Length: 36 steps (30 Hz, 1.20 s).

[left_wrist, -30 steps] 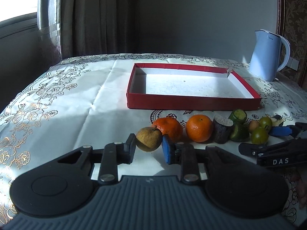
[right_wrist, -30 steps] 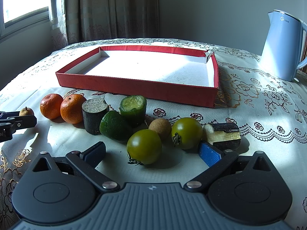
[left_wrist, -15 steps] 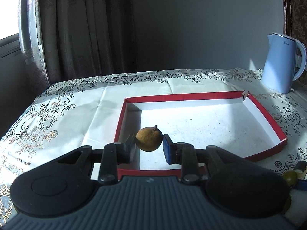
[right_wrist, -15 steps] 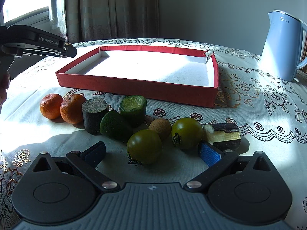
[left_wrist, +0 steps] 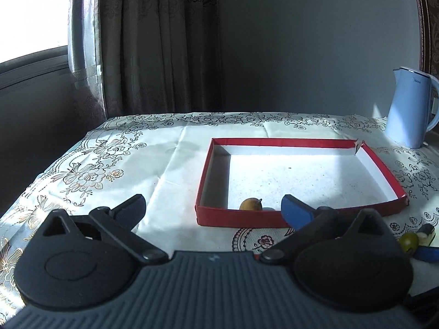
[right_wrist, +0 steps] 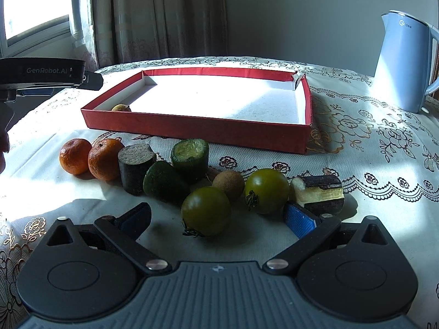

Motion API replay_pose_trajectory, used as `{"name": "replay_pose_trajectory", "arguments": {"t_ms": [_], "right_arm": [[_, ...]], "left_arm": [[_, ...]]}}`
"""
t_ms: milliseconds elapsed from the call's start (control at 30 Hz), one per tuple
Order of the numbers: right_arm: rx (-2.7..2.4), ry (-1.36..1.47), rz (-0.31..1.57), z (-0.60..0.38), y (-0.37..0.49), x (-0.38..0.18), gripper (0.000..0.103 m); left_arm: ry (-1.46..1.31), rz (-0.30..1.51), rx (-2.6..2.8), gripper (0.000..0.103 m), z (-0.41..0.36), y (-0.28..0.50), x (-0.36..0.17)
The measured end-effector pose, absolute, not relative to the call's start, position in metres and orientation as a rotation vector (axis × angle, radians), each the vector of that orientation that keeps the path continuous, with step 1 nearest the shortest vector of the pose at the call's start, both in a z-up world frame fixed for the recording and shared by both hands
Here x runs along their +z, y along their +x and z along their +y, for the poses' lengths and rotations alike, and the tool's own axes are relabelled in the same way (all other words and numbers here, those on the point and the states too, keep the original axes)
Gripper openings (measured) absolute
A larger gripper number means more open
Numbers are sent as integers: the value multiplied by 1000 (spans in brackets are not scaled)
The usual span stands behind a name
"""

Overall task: Organize fruits
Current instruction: 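Carry the pear into the red tray and open the left tool, then grasp a green tomato with the right tool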

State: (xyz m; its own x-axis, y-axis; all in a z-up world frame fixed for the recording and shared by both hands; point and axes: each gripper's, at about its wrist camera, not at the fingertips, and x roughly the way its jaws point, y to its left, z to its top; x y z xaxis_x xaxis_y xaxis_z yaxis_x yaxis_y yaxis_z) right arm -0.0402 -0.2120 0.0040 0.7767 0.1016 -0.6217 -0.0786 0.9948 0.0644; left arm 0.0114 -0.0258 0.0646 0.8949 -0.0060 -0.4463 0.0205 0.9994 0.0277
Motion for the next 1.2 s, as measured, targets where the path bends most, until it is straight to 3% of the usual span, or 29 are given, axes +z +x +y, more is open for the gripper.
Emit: {"name": "replay_pose_trajectory", "arguments": {"t_ms": [200,500,633,900,1200], "right_arm": [[157,70,593,-227,-70,10,103],[152,-16,484,-237,-88,20,102],[194,-37,506,-226,-83,21,74],[210,-43,570,-211,-69,15,41],[178,-49,606,-211,-60,10,40]], "left_arm": [[-36,475,42,103,11,-41,50],[-66,557,91,103,29,-42,15],[-100,578,68,103,33,-40,12],[-143,596,36,103,37,-37,9],[-173,596,21,103,41,-36,9]]}}
